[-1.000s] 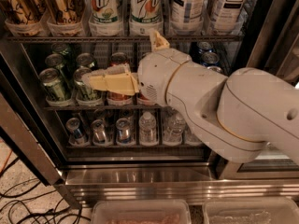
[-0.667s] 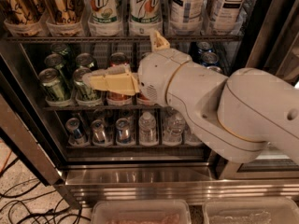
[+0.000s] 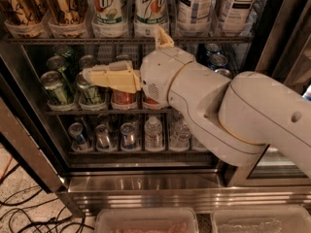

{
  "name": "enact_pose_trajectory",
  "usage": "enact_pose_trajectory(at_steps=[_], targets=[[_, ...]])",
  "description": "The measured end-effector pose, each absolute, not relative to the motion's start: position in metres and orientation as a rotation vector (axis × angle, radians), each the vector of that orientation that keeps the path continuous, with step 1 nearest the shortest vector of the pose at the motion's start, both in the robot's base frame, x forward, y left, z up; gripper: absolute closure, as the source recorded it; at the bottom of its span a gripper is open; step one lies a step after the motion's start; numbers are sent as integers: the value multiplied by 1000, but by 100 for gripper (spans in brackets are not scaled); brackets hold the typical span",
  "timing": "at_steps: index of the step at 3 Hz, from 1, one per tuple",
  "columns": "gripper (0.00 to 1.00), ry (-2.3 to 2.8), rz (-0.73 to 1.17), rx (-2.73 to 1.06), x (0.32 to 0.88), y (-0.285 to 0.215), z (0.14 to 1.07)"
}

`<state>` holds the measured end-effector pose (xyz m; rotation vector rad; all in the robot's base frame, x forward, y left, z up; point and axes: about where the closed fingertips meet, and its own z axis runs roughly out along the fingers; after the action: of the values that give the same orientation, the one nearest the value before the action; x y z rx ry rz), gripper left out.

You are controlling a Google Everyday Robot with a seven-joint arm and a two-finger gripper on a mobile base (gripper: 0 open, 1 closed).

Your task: Pick 7up can from top shelf of fridge

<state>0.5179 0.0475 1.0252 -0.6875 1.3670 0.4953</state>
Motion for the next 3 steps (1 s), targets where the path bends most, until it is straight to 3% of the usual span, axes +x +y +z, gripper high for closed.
enact_pose_trajectory(at_steps=[2, 3], targets=[[2, 1361, 484, -669, 527, 57, 1033], [21, 1361, 484, -669, 527, 57, 1033]])
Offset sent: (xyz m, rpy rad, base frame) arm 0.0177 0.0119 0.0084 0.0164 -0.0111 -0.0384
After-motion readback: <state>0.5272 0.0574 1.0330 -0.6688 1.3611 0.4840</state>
